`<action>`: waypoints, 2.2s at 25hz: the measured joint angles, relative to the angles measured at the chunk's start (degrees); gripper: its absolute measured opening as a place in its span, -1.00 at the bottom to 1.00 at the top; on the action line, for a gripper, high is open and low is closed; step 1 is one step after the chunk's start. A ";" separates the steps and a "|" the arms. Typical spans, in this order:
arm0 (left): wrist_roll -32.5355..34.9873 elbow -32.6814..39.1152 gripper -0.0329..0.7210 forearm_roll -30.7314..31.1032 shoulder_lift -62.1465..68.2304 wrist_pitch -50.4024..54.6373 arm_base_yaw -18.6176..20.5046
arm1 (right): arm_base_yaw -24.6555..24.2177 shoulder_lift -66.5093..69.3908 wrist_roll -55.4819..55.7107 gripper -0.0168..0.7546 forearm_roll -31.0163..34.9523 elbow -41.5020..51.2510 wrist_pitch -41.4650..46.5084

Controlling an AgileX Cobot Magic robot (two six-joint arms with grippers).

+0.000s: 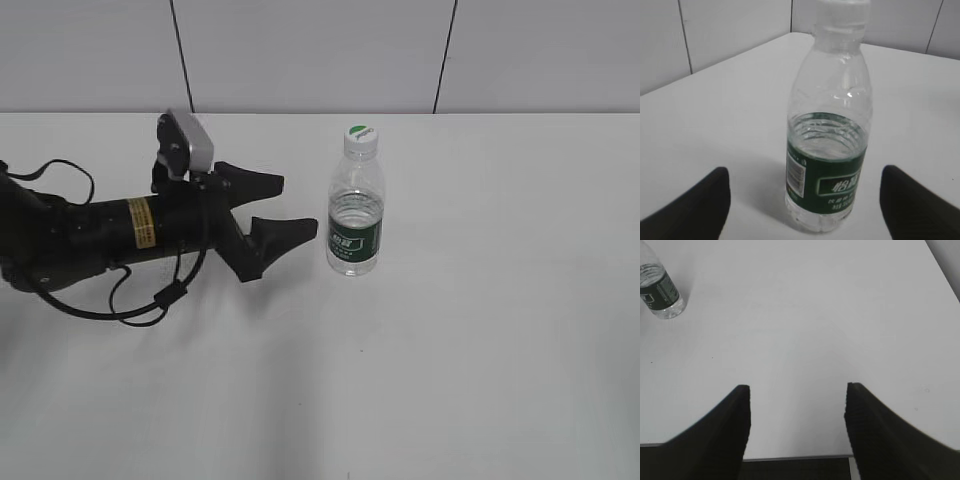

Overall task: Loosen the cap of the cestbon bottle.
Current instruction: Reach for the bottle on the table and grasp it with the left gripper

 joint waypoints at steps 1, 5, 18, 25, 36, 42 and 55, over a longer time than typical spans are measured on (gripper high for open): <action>-0.07 -1.27 0.54 0.40 1.06 0.14 -0.32 | 0.00 0.00 0.00 0.25 0.00 0.00 0.00; -1.48 -5.96 0.54 1.26 5.12 0.44 -1.98 | 0.00 0.00 0.00 0.25 0.00 0.00 0.00; -8.92 -20.63 0.54 4.33 17.01 0.67 -7.32 | 0.00 0.00 0.32 0.25 0.01 0.00 0.00; -9.67 -22.07 0.52 5.18 17.48 0.79 -7.76 | 0.00 0.59 1.02 0.25 0.01 0.00 0.00; -9.67 -22.58 0.32 5.43 17.59 0.84 -7.76 | 0.00 8.63 2.20 0.25 2.88 -0.17 -0.05; -10.34 -22.60 0.27 6.61 17.59 0.43 -7.76 | 0.00 10.62 2.39 0.25 3.02 -0.17 -0.05; -10.34 -22.65 0.14 9.92 17.59 -0.50 -7.76 | 0.00 38.25 6.92 0.25 8.36 -16.40 -0.24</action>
